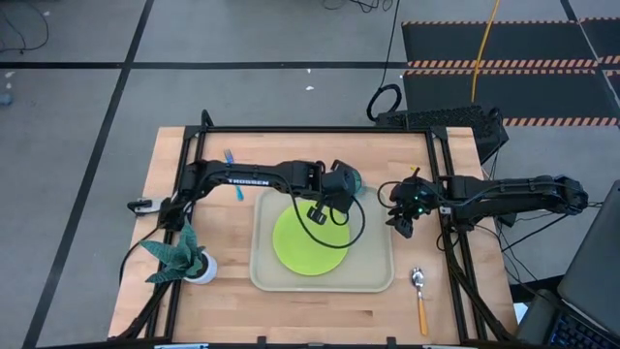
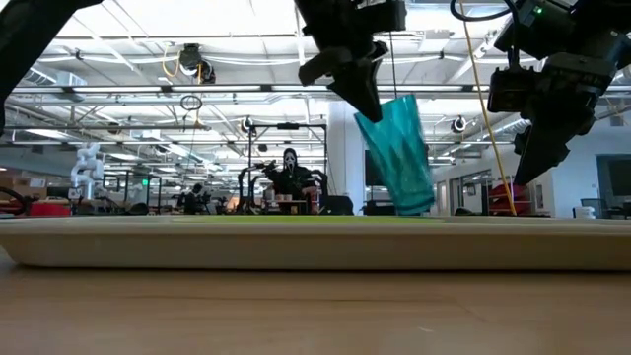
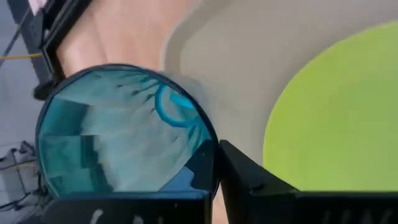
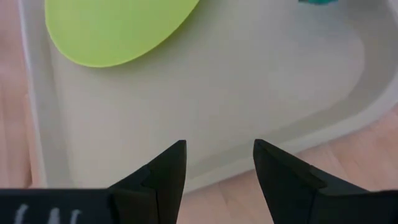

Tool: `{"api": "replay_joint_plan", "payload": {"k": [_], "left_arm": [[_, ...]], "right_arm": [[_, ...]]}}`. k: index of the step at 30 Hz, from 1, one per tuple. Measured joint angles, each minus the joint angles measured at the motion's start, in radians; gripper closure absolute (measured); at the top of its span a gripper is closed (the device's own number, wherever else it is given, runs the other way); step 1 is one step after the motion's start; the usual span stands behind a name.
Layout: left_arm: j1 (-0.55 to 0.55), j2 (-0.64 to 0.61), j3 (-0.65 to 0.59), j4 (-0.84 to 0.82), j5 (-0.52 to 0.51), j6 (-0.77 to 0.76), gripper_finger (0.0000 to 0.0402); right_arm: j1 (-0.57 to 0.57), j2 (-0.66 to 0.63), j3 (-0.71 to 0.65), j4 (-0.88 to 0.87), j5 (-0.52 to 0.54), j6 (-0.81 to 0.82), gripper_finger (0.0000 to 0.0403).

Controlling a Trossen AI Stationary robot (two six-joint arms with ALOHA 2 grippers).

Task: Pick and place plate/cup/fork/spoon on tray
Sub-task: Put the blue cup on the gray serving tray

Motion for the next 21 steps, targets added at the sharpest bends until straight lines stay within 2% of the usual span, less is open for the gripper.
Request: {"api": "replay_joint_plan", "payload": {"k": [6,10,15,21], "left_arm": [[-0.02,-0.031,0.0,-0.033,-0.128,-0.027,0.0394],[-0.028,-0.091,0.0,-0.168,-0.149,-0.128,0.0394],[-0.031,-0.157,0.0,-0.401,-0.14,-0.321,0.0394],[-0.02,-0.184,-0.001,-0.6,-0.029,-0.539,0.0394]], "right_arm": [[0.0,0.0,0.0,-0.001,0.0,-0.012,0.0222],[0.0,0.0,0.0,-0.01,0.0,-0.013,0.0222],[0.0,0.0,0.0,-0.004,0.003,-0.027,0.0222],[-0.001,0.0,0.0,0.052,0.059,-0.049,0.0222]]}}
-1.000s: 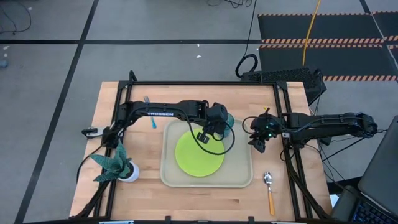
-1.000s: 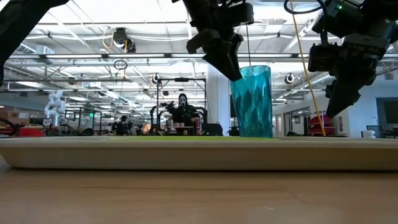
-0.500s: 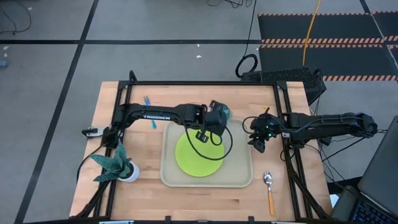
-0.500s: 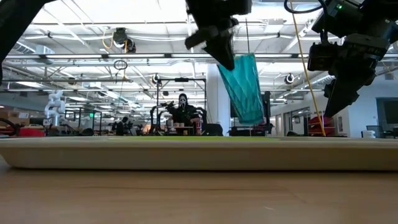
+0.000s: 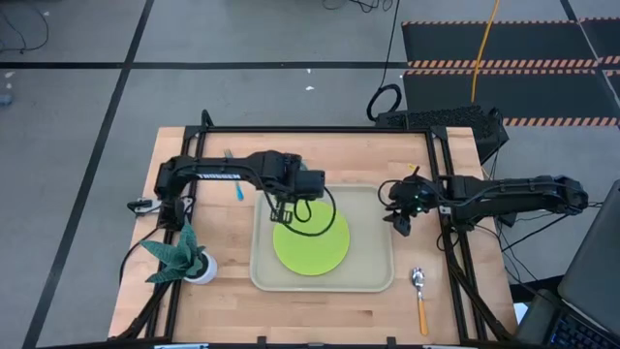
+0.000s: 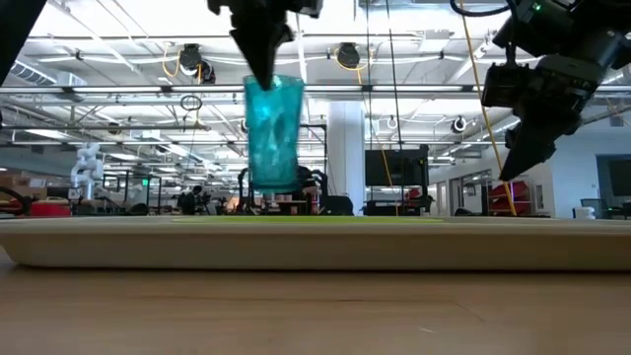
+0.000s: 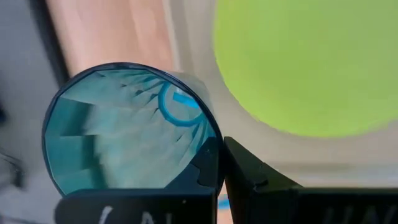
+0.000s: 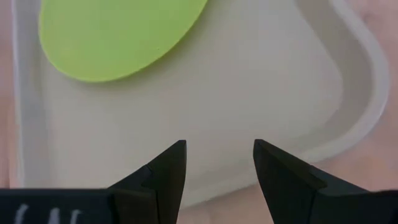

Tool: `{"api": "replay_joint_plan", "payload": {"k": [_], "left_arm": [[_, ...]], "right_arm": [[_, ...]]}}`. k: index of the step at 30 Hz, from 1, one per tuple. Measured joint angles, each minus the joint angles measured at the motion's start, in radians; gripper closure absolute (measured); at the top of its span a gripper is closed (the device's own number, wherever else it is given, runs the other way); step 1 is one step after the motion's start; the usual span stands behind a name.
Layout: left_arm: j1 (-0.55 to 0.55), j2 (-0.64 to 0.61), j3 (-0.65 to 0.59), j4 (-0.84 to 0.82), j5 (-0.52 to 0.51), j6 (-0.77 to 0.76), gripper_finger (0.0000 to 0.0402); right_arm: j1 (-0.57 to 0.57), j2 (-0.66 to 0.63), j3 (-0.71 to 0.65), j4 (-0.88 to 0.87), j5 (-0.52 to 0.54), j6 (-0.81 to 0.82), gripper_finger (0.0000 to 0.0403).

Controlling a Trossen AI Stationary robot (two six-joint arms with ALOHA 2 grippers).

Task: Pick and place plate/cup/fork/spoon on tray
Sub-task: Put the blue cup on the gray serving tray

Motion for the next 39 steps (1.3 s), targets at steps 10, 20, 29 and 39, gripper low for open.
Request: {"api": "replay_joint_plan", "payload": {"k": [10,20,29,39], "left_arm": [[0.007,-0.004,-0.08,-0.061,0.071,-0.178,0.0394],[-0.015,-0.02,-0.25,-0.01,0.111,-0.24,0.0394],[-0.018,-0.059,-0.257,0.023,0.145,-0.287,0.0393],[0.009,-0.144,-0.257,0.016,0.135,-0.347,0.0394]], "right_arm": [[0.001,0.0,0.0,0.005,-0.011,0.0,0.0222],[0.001,0.0,0.0,-0.006,-0.013,-0.011,0.0222],[0.001,0.0,0.0,-0.002,-0.011,-0.008,0.0222],[0.001,0.0,0.0,-0.008,-0.011,-0.001,0.0222]]}}
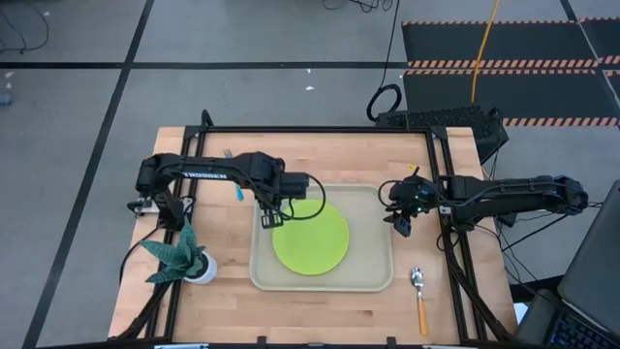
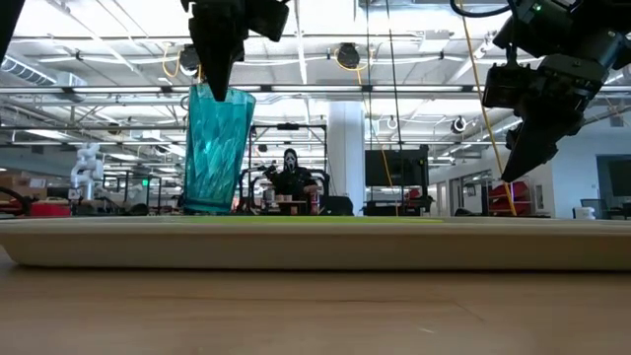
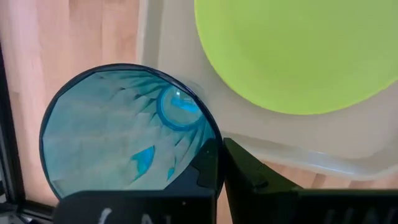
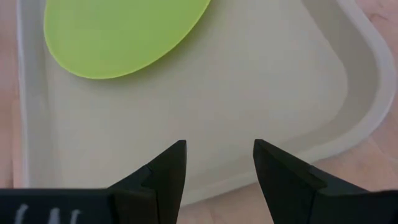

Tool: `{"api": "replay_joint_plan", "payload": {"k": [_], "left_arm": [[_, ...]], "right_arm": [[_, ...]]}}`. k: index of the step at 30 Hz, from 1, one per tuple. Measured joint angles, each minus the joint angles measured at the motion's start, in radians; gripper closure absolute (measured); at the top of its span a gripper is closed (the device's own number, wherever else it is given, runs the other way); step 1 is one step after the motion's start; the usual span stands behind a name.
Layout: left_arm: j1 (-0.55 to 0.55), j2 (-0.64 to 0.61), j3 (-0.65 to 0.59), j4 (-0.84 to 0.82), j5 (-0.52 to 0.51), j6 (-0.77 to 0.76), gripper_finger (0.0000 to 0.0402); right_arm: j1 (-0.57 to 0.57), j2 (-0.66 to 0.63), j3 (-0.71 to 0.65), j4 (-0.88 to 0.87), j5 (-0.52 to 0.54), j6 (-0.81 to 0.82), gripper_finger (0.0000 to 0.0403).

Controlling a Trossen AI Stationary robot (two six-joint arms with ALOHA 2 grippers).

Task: Pick and place plate/cup/fork/spoon on tray
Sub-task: Put the blue cup on the gray serving tray

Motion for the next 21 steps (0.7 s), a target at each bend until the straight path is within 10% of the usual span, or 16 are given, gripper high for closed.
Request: {"api": "replay_joint_plan", "payload": {"k": [21], "left_arm": [[0.002,0.003,-0.159,0.11,-0.025,-0.007,0.0347]], "right_arm": [[0.0,0.0,0.0,0.0,0.001,0.0,0.0222]]}}
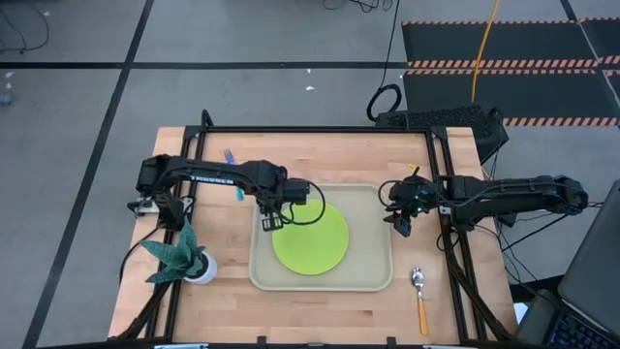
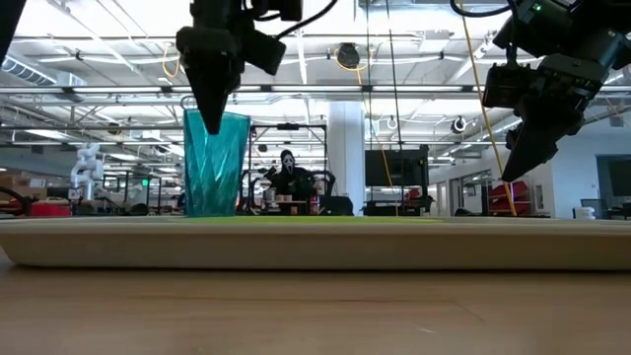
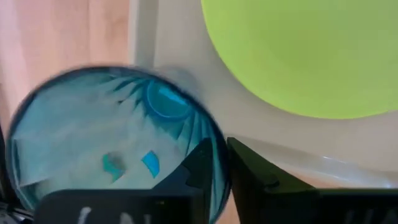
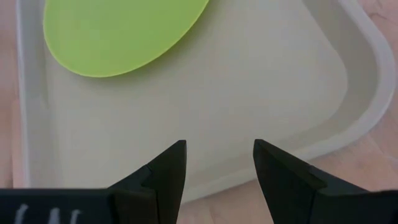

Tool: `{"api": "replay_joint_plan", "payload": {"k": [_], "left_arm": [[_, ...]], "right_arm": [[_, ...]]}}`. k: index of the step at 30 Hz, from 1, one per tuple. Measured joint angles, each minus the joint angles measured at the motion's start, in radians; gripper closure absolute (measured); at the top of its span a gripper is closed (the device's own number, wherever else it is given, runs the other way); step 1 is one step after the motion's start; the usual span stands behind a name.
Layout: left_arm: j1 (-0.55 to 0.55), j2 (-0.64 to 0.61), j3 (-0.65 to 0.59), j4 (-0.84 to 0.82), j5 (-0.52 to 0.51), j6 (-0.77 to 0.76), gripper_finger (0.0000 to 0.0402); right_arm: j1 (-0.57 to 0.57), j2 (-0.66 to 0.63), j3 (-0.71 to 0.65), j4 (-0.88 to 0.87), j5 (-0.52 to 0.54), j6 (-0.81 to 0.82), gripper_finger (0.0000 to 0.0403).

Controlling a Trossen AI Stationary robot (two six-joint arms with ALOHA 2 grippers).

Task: Pick and place plate/cup/fork/spoon on tray
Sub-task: Put the blue cup on the gray serving tray

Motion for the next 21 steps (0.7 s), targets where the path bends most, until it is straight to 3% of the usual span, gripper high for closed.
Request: {"api": "replay_joint_plan", "payload": {"k": [6,21], "left_arm": [[-0.001,-0.003,0.003,0.0,-0.004,-0.004,0.0316],[-0.001,-0.038,0.004,-0.001,0.013,-0.017,0.0311]], "right_arm": [[0.0,0.0,0.0,0.0,0.0,0.0,0.0222],[0.0,0.0,0.0,-0.023,0.0,-0.003,0.0222]]}}
